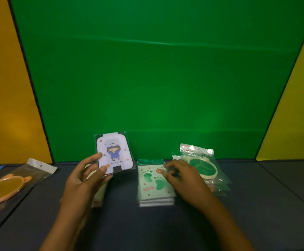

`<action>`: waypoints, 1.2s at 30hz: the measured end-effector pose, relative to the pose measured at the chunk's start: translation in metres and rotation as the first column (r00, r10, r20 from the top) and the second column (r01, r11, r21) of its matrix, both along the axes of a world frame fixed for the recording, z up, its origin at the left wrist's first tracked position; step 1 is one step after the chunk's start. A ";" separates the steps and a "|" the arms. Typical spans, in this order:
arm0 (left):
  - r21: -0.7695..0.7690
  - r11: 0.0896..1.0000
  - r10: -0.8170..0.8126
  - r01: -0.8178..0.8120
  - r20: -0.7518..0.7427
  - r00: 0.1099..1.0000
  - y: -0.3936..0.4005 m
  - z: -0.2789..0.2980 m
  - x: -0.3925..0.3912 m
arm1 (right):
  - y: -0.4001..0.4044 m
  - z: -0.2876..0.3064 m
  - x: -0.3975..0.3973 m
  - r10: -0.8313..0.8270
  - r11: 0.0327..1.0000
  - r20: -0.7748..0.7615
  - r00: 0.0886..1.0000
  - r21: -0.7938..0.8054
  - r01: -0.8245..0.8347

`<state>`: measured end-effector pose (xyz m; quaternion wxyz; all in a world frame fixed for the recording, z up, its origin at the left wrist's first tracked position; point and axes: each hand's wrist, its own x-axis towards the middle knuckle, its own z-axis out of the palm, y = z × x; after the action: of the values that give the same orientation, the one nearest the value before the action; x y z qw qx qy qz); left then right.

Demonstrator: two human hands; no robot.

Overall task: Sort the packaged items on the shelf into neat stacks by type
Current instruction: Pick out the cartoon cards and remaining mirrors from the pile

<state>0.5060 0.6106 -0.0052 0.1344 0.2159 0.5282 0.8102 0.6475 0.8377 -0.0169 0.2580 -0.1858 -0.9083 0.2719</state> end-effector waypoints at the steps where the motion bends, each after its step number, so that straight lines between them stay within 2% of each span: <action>1: 0.014 1.000 -0.020 0.020 0.004 1.000 0.006 0.002 0.001 | 0.005 0.005 0.006 0.006 1.000 -0.011 1.000 -0.011 -0.006; 6: 0.058 0.990 -0.130 0.129 0.020 0.991 0.043 0.000 0.011 | 0.051 0.019 0.044 -0.119 0.985 -0.067 0.991 0.120 0.127; 10: 0.037 0.983 -0.181 0.179 0.040 0.983 0.073 -0.007 0.027 | 0.090 0.009 0.083 -0.243 0.945 0.054 0.969 0.240 0.224; 16: -0.018 0.981 -0.195 0.194 -0.023 0.981 0.118 0.000 0.057 | 0.139 0.000 0.125 -0.372 0.907 0.206 0.905 0.289 0.307; 19: -0.045 0.980 -0.195 0.193 -0.047 0.980 0.141 0.002 0.081 | 0.163 -0.004 0.140 -0.359 0.910 0.263 0.896 0.309 0.274; 25: -0.111 0.985 -0.139 0.131 -0.070 0.988 0.205 0.009 0.150 | 0.222 0.008 0.187 -0.280 0.946 0.328 0.902 0.252 0.202; 31: -0.329 0.941 -0.126 0.078 -0.127 0.984 0.270 -0.004 0.210 | 0.270 -0.007 0.220 -0.268 0.951 0.272 0.924 0.226 0.209; 36: -0.482 0.876 -0.147 0.025 -0.218 0.965 0.320 -0.026 0.243 | 0.295 -0.014 0.237 -0.231 0.961 0.287 0.930 0.217 0.172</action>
<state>0.7492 0.9311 -0.0314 0.1522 0.2991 0.7128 0.6159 0.8848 1.1324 -0.0304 0.1553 -0.2936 -0.9350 0.1243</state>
